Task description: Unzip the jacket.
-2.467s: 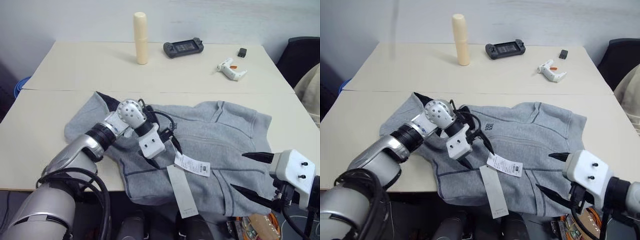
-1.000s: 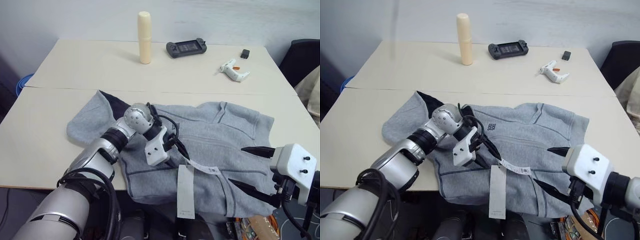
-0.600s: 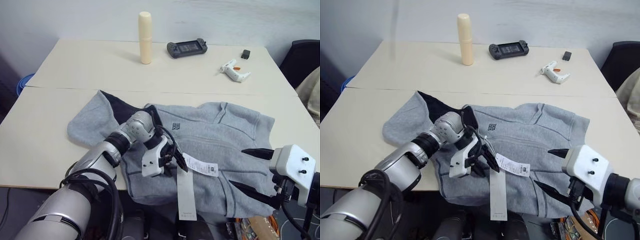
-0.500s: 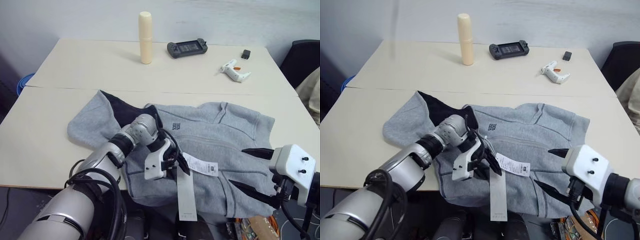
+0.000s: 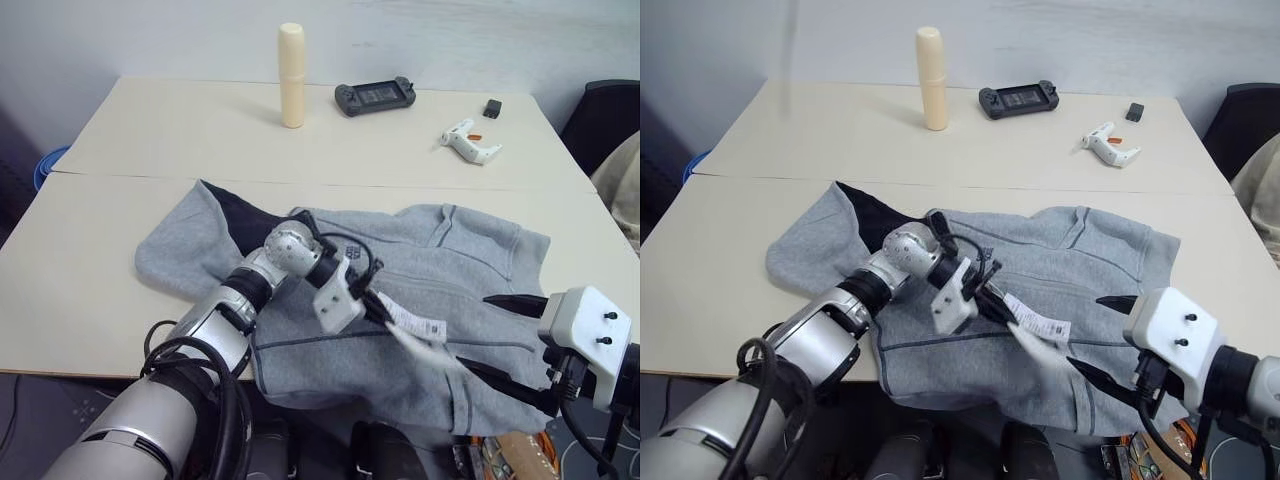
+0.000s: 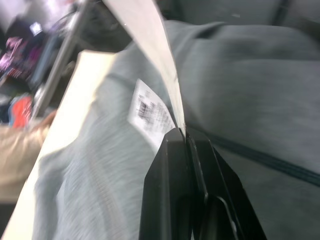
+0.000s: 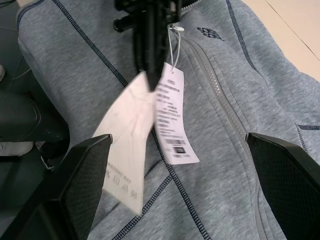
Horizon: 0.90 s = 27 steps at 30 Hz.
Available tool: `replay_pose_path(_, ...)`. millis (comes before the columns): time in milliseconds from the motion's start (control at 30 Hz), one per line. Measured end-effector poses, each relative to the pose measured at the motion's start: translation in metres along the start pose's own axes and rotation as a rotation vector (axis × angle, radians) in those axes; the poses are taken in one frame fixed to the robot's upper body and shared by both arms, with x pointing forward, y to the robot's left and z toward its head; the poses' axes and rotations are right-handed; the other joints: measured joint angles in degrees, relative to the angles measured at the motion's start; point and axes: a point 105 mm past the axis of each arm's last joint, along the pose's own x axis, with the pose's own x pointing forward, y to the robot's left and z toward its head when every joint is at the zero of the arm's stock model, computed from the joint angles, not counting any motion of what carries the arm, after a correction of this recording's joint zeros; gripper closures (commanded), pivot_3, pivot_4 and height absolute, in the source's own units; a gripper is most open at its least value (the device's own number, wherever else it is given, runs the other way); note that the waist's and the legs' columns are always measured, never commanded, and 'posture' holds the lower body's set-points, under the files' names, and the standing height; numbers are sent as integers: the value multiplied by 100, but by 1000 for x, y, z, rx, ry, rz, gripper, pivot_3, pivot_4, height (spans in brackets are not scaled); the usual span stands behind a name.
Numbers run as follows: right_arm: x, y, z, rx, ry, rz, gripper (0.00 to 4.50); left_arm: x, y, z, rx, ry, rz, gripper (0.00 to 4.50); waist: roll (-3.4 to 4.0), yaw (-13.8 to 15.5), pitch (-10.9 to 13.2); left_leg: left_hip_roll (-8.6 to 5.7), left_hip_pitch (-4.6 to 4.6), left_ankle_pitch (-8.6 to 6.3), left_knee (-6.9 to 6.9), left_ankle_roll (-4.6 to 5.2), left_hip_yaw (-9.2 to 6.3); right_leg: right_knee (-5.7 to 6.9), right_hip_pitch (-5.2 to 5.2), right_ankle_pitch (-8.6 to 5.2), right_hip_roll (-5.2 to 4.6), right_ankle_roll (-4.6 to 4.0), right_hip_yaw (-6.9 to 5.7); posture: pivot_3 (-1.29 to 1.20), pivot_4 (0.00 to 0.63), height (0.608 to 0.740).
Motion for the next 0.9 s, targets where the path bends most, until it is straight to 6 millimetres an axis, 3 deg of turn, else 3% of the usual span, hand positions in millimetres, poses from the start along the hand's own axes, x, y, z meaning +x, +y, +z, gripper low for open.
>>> replay_pose_path(233, 3, 1, 1, -3, -10, 8, 0, 12, 36, -19, -30, 205, 229, 4476, -1, 12, 0, 0, -2, 0, -1, 0, 0, -3, 0, 2, -2, 4, 2, 0, 150, 740)
replay_pose_path(400, 2, 0, 1, -10, -12, 9, 0, 16, 40, -25, 132, 331, 238, 4476, 0, 9, 0, 0, -2, -1, -5, -2, 0, -3, -2, 2, -5, 4, 3, 0, 150, 740)
replay_pose_path(567, 2, 0, 0, -17, -7, 13, 0, 10, 53, -15, 281, 342, 310, 4476, 0, 12, 1, 1, -2, -1, -6, -3, -1, -3, -4, 2, -15, 4, 3, 0, 150, 740)
replay_pose_path(700, 2, 0, 0, -23, -4, 15, 0, 15, 40, -21, 301, 374, 234, 4476, 0, 15, 1, 0, -2, -2, -6, -4, -1, -4, -3, 2, -15, 4, 1, 0, 150, 740)
replay_pose_path(833, 3, 0, 0, -34, -8, 14, 0, 29, 13, -32, 214, 388, 135, 3625, 0, 11, 1, 0, -2, -2, -6, -5, -1, -4, -4, 2, -15, 4, -1, 0, 150, 740)
replay_pose_path(900, 3, -1, 0, -35, -8, 11, 0, 30, 10, -32, 193, 381, 115, 3079, 1, 11, 1, 0, -2, -2, -5, -5, -1, -4, -4, 2, -15, 4, -1, 0, 150, 740)
